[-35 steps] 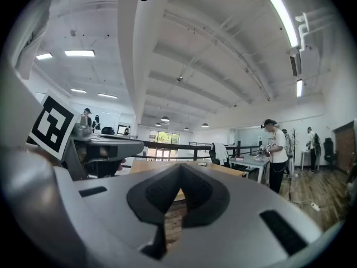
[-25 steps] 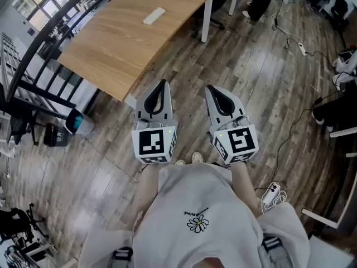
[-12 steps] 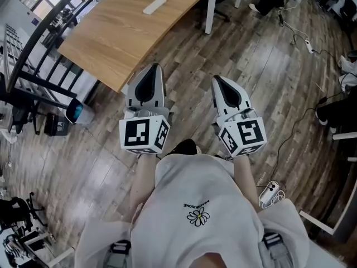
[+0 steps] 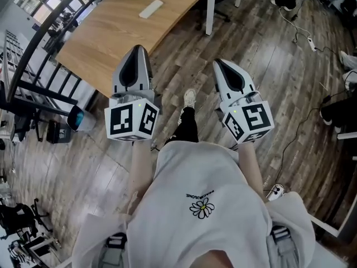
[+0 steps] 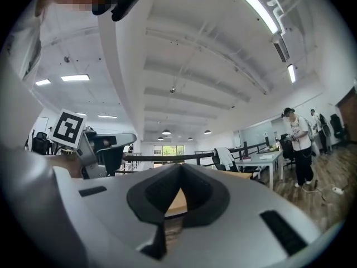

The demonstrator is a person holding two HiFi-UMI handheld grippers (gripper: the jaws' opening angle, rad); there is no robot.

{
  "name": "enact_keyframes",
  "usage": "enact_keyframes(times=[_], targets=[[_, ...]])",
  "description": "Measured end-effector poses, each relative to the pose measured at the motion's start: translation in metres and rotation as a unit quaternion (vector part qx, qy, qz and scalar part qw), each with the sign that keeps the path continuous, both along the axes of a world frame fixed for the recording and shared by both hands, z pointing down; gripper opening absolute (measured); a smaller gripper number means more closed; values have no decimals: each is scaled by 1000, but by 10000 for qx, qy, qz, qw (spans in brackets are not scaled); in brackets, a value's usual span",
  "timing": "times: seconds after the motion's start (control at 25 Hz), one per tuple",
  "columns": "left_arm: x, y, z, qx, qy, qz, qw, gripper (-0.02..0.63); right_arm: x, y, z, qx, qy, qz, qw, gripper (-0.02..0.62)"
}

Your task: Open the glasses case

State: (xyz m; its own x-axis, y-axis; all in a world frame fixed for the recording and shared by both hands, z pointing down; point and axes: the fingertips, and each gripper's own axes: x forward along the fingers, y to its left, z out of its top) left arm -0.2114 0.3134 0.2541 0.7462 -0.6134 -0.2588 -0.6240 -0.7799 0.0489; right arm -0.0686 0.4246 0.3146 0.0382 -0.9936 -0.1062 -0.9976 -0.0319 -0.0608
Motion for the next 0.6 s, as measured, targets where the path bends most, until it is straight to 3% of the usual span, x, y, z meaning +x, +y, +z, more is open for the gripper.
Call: enact_keyframes(times=[0.28,0.6], targets=[[58,-113,13,36,111,-42,9999,17,46,-96,3,34,541,-28,9985,6],[139,-261,40,-22,-521,-227,9984,17,120,-243,30,-653,428,-42,9969,6]])
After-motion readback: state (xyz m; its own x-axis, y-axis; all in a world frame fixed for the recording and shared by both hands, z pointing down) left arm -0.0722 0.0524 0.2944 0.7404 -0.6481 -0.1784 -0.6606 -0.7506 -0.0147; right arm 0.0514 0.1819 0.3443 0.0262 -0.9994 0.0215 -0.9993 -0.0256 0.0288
